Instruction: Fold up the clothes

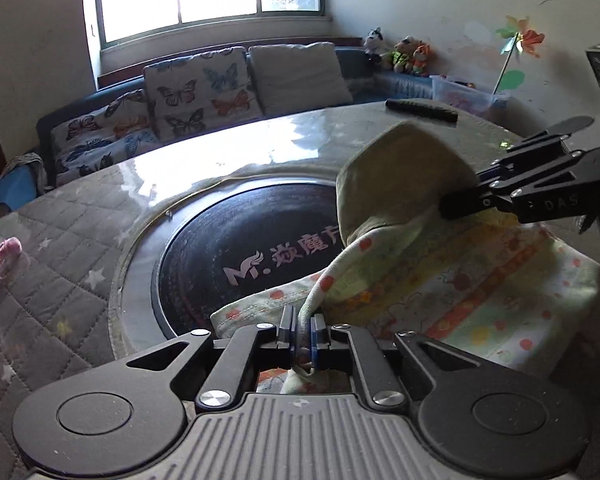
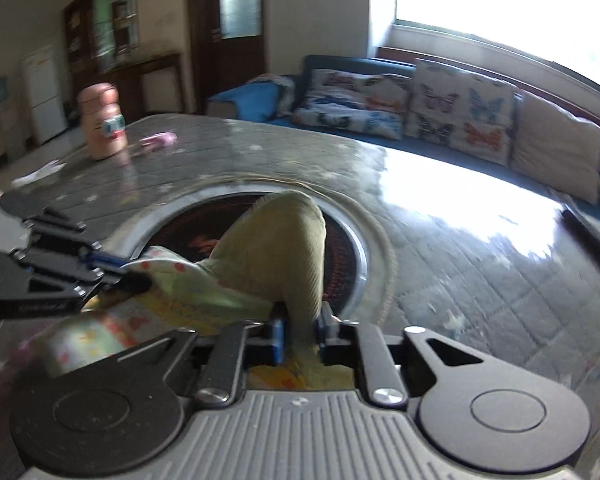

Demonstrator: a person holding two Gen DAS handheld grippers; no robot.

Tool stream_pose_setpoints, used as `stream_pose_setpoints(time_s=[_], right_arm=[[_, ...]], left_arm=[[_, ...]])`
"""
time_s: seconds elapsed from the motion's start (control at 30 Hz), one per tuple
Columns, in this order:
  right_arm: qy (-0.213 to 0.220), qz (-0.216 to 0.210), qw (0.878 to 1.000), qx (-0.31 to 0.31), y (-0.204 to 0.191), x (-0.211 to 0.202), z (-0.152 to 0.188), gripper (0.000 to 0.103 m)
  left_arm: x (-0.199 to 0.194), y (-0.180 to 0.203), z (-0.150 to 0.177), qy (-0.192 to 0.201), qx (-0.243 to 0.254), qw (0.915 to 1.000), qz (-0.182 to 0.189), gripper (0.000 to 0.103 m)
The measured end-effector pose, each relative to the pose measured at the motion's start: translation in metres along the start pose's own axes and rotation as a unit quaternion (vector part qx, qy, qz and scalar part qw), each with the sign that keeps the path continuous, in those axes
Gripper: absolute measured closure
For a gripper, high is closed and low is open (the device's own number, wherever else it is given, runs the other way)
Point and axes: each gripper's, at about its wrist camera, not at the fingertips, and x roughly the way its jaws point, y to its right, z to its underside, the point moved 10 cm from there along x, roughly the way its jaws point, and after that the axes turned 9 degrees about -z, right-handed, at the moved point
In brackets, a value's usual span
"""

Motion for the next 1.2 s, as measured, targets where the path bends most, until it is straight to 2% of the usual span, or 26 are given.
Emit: stream_pose_setpoints(time_s=[0.2,0.37,0.43,0.5,0.57,0.67,0.77,0.83,0.9,1.03,1.2], right_arm=[[0.046,0.02,0.998,0.035,0.016,-0.032,0.017,0.085],[0.02,0.027,0.998,0.051,0.021,-0.04,0.049,0.085],[0.01,0.037,0.997,0.065,0.03,-0.038,0.059,0.085],[0.014,0.04,0.995,0.089,0.039,-0.041,0.067,0.085],[0.018,0.048,0.994,0.092,0.045,-0.045,0.066,0.085],[0.028,0.047,0.994,0.098,0.049,-0.05,0.056,0.085],[0.04,0.032,0.994,0.096,0.046,-0.046,0.041,0.085],[0.038,0.012,0.995,0.092,0.039,-0.037,0.033,0.085],[0.028,0.0,0.996,0.087,0.033,-0.023,0.028,0.086],[0.008,0.01,0.995,0.098,0.04,0.004,0.024,0.086],[0.008,0.019,0.993,0.117,0.054,0.013,0.019,0.085]], left_arm=[[-0.003,-0.003,-0.003,0.0,0.006,1.0,-0.006,0.092],[0.003,-0.008,-0.013,-0.003,0.02,0.9996,-0.021,0.09],[0.007,-0.012,-0.014,-0.009,0.022,0.9992,-0.032,0.08],[0.011,-0.018,-0.013,-0.013,0.026,0.9985,-0.047,0.079],[0.015,-0.026,-0.011,-0.019,0.029,0.9973,-0.065,0.075],[0.02,-0.042,-0.008,-0.025,0.013,0.9952,-0.093,0.075],[0.014,-0.051,-0.014,-0.022,-0.013,0.9945,-0.101,0.077],[0.004,-0.045,-0.02,-0.011,-0.022,0.9965,-0.08,0.077],[-0.005,-0.028,-0.026,0.002,-0.011,0.9986,-0.052,0.077],[-0.008,0.01,-0.034,0.005,0.01,0.9999,0.004,0.077],[0.014,0.038,-0.035,-0.013,0.025,0.9992,0.028,0.075]])
